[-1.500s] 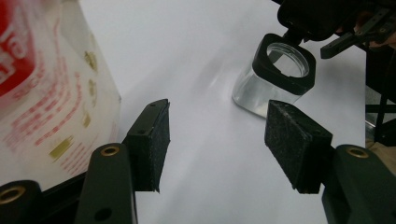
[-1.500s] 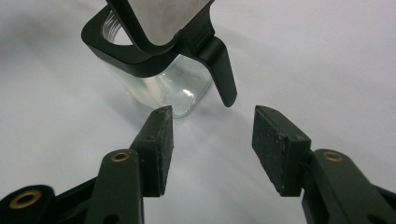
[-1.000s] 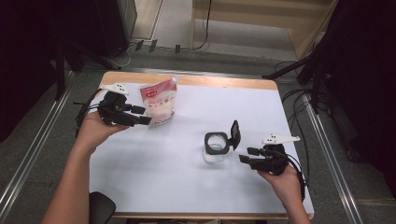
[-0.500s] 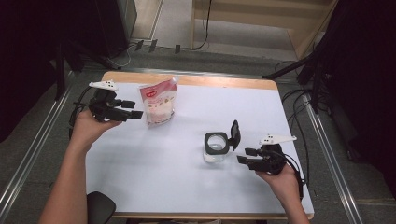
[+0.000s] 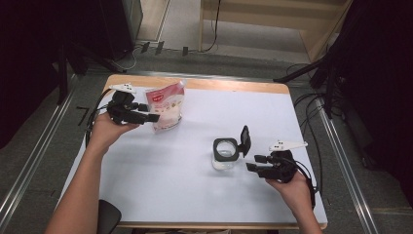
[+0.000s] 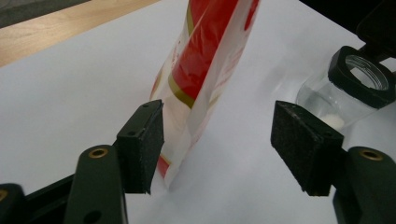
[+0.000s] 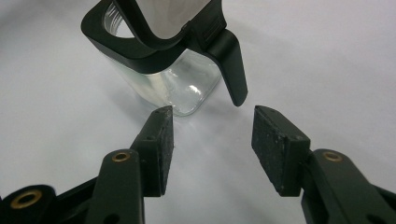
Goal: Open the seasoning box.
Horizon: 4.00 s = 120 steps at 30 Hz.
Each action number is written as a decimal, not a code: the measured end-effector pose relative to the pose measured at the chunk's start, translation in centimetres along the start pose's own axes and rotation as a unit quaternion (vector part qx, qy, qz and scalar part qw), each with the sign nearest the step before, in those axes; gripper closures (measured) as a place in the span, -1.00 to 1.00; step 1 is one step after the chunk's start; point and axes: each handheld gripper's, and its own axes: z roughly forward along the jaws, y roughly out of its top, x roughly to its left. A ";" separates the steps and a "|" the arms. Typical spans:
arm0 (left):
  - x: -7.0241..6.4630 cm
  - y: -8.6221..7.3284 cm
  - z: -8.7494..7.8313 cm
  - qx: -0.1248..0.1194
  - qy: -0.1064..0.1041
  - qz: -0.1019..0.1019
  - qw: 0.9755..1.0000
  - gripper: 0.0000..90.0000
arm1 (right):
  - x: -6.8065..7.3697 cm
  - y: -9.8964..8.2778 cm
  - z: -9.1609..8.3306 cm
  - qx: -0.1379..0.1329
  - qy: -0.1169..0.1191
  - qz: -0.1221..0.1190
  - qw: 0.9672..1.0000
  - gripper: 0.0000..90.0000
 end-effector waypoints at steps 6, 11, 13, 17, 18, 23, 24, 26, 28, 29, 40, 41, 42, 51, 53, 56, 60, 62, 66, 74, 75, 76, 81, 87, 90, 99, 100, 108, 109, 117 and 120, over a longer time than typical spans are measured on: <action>0.5 0.8 0.5 -0.028 0.007 -0.027 0.999 0.03 | 0.1 0.1 0.2 0.003 0.001 -0.002 1.000 0.10; 0.8 1.0 0.9 -0.044 0.001 -0.041 0.998 0.13 | 0.2 0.1 0.3 0.004 0.004 -0.003 1.000 0.10; 0.8 1.1 0.9 -0.042 0.003 -0.039 0.998 0.19 | 0.4 0.2 0.3 0.003 0.004 -0.003 1.000 0.10; 0.6 1.8 1.0 -0.014 0.011 -0.025 1.000 0.37 | 0.7 0.3 0.4 0.002 0.006 -0.011 1.000 0.10; 0.4 2.0 1.0 -0.009 0.006 -0.023 1.000 0.44 | 0.8 0.3 0.4 0.003 0.006 -0.012 1.000 0.10; 0.2 2.7 1.1 0.020 0.020 -0.006 1.000 0.77 | 1.3 0.4 0.4 0.002 0.011 -0.021 1.000 0.10; -0.1 3.0 1.1 0.034 0.033 0.005 0.999 0.83 | 1.4 0.4 0.4 0.000 0.014 -0.022 1.000 0.10; -0.5 3.5 1.3 0.048 0.041 0.008 0.998 0.96 | 1.7 0.5 0.2 -0.002 0.016 -0.023 1.000 0.11; -0.6 3.9 1.5 0.057 0.028 0.007 0.998 1.00 | 1.9 0.6 0.2 -0.003 0.020 -0.025 0.999 0.12; -0.7 4.2 1.5 0.060 0.023 0.004 0.998 1.00 | 2.1 0.7 0.1 -0.004 0.022 -0.027 0.999 0.12; -3.0 6.4 -0.8 0.052 -0.034 -0.024 0.998 1.00 | 4.0 1.7 -1.2 -0.027 0.033 -0.059 0.997 0.24; -3.3 6.5 -1.1 0.049 -0.032 -0.015 0.998 1.00 | 4.3 1.8 -1.2 -0.027 0.038 -0.063 0.997 0.24; -3.7 6.6 -1.3 0.047 -0.031 -0.013 0.998 1.00 | 4.5 1.8 -1.2 -0.020 0.039 -0.061 0.997 0.25; -5.8 6.6 -2.2 0.049 -0.055 0.011 0.997 1.00 | 6.5 1.8 -0.6 -0.020 0.055 -0.077 0.995 0.26; -6.1 6.5 -2.3 0.046 -0.057 0.015 0.997 1.00 | 6.9 2.0 -0.3 -0.019 0.058 -0.076 0.995 0.27; -6.4 6.5 -2.5 0.040 -0.058 0.014 0.997 1.00 | 7.6 2.3 0.3 -0.015 0.064 -0.080 0.995 0.27; -6.9 6.5 -2.9 0.041 -0.060 0.016 0.997 1.00 | 8.4 3.0 1.2 -0.010 0.067 -0.080 0.994 0.27; -7.1 6.4 -3.0 0.042 -0.059 0.019 0.997 1.00 | 8.8 3.4 1.8 -0.007 0.068 -0.082 0.994 0.27; -7.2 6.2 -3.5 0.039 -0.074 0.019 0.996 1.00 | 9.5 4.0 2.7 -0.010 0.070 -0.086 0.994 0.27; -7.6 6.0 -4.1 0.044 -0.076 0.022 0.996 1.00 | 11.0 5.2 4.8 -0.005 0.074 -0.084 0.994 0.33; -7.6 6.0 -4.1 0.046 -0.078 0.022 0.996 1.00 | 11.2 5.3 5.1 -0.003 0.074 -0.085 0.994 0.33; -7.7 6.0 -4.1 0.046 -0.080 0.021 0.996 1.00 | 11.3 5.3 5.4 -0.005 0.074 -0.088 0.993 0.33; -8.0 6.0 -4.4 0.044 -0.094 0.022 0.994 1.00 | 11.8 5.7 6.5 -0.008 0.075 -0.092 0.993 0.31; -8.3 5.9 -4.6 0.053 -0.099 0.027 0.993 1.00 | 12.6 6.1 7.9 -0.009 0.069 -0.094 0.993 0.30; -8.3 5.8 -4.6 0.055 -0.097 0.027 0.993 1.00 | 13.1 6.5 9.0 -0.011 0.072 -0.081 0.994 0.30; -8.2 5.2 -5.0 0.059 -0.116 0.016 0.991 1.00 | 14.7 7.1 11.6 -0.018 0.069 -0.082 0.994 0.31; -8.2 5.2 -5.3 0.057 -0.122 0.011 0.991 1.00 | 14.8 7.1 11.8 -0.018 0.069 -0.080 0.994 0.31; -9.0 5.3 -6.2 0.056 -0.153 0.004 0.987 1.00 | 14.9 6.6 13.4 -0.039 0.054 -0.082 0.994 0.34; -9.1 5.3 -6.2 0.059 -0.152 0.006 0.987 1.00 | 14.9 6.5 13.8 -0.049 0.049 -0.080 0.994 0.34; -9.4 5.5 -6.6 0.057 -0.183 -0.010 0.981 1.00 | 14.8 5.8 15.0 -0.087 0.034 -0.070 0.993 0.33; -9.5 5.5 -6.5 0.062 -0.191 -0.015 0.980 1.00 | 14.6 5.4 15.4 -0.111 0.015 -0.062 0.992 0.22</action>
